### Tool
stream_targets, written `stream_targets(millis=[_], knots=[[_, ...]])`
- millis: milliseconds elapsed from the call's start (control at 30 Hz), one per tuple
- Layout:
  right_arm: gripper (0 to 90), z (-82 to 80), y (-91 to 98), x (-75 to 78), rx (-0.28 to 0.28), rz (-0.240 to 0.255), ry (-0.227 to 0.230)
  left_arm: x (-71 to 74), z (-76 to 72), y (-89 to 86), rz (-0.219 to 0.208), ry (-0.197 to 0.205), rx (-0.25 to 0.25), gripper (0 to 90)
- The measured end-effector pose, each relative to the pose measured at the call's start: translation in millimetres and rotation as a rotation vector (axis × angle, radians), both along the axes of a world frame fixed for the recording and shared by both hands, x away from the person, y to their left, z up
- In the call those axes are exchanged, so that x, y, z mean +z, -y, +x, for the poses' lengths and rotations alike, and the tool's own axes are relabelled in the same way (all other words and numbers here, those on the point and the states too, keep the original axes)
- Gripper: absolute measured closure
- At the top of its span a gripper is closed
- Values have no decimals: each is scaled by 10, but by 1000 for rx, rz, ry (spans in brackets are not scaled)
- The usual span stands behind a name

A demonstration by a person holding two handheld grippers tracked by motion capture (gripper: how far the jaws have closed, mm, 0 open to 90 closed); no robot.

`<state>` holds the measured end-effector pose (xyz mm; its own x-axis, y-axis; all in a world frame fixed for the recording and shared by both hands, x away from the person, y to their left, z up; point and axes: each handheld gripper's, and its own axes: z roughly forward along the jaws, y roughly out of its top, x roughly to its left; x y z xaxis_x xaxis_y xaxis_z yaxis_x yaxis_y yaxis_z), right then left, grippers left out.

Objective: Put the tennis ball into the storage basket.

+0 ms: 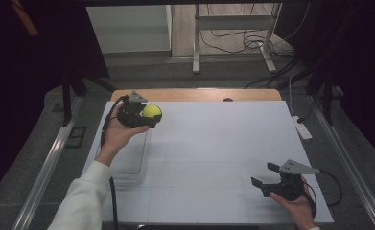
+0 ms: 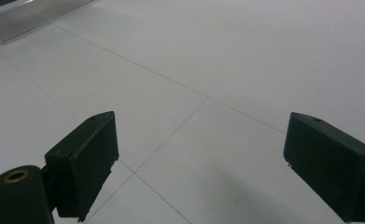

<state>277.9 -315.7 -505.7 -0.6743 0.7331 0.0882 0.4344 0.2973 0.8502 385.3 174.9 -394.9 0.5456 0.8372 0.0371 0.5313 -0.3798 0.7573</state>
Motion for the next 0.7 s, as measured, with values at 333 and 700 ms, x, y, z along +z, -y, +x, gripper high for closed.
stream_targets(millis=[333, 700], knots=[[104, 1, -1, -4, 0, -5, -2, -58, 22, -122, 1, -7, 37, 272], [105, 0, 0, -5, -1, -6, -2, -84, 32, -205, -2, -7, 64, 272]])
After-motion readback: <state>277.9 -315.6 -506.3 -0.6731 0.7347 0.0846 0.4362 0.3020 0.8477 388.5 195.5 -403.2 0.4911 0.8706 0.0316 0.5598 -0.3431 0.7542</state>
